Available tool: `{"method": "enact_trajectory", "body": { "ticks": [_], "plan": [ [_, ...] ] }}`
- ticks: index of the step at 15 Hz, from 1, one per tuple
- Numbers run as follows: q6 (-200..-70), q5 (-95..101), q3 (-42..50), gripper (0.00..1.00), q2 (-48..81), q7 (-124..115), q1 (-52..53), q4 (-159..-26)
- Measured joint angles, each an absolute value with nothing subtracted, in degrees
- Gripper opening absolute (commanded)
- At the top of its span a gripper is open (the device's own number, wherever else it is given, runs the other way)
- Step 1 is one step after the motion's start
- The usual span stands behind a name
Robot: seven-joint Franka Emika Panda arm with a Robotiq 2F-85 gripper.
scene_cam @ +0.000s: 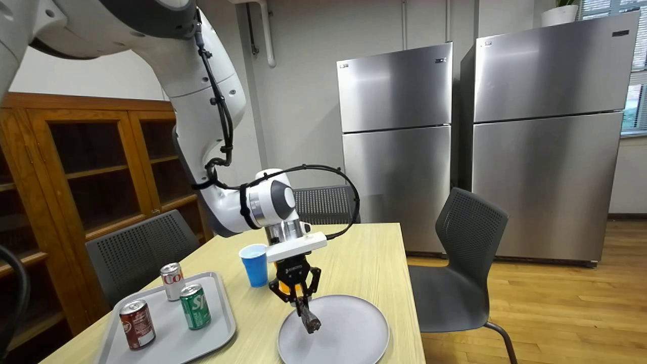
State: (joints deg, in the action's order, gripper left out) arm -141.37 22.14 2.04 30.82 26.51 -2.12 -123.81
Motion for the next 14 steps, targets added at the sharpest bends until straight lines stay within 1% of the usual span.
{"method": "enact_trajectory", "body": {
  "ticks": [6,14],
  "plan": [
    [-140.13,22.14,0.15,0.05,28.29,26.42,0.04,-124.88],
    [-137.01,22.04,-2.46,0.05,28.01,22.54,4.35,-124.86]
  ]
}}
